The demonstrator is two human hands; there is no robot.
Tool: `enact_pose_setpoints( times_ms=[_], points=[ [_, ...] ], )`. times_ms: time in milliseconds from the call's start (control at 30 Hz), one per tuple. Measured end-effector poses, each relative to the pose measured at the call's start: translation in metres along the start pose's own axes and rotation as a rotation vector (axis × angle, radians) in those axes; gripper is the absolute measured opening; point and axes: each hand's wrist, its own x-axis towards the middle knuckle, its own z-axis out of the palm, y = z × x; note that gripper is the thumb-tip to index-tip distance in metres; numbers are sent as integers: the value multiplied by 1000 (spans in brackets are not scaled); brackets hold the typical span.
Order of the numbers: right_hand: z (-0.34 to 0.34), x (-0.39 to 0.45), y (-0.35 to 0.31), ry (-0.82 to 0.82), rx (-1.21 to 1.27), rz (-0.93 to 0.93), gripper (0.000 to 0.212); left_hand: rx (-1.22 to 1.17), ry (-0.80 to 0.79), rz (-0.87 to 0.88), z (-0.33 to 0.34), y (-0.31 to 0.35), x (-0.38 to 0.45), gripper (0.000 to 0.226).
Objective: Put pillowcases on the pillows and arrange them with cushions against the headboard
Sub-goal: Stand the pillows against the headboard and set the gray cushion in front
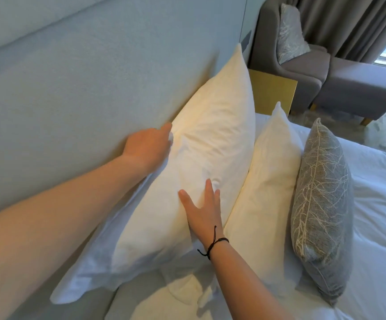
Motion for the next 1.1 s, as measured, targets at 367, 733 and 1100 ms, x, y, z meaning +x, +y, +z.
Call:
enact_pose_setpoints(
  times_ms=[367, 733, 1100],
  points=[
    [16, -41, -4, -51, -73, -95, 111, -353, -8, -295, -4, -56, -227, 33],
    [1, -59, 6, -228, -177, -185, 96, 507, -231, -287, -46, -35, -239, 26],
    [-87, -69, 125, -93, -481, 17, 86, 251, -81, 220, -31, 67, -223, 31]
  ],
)
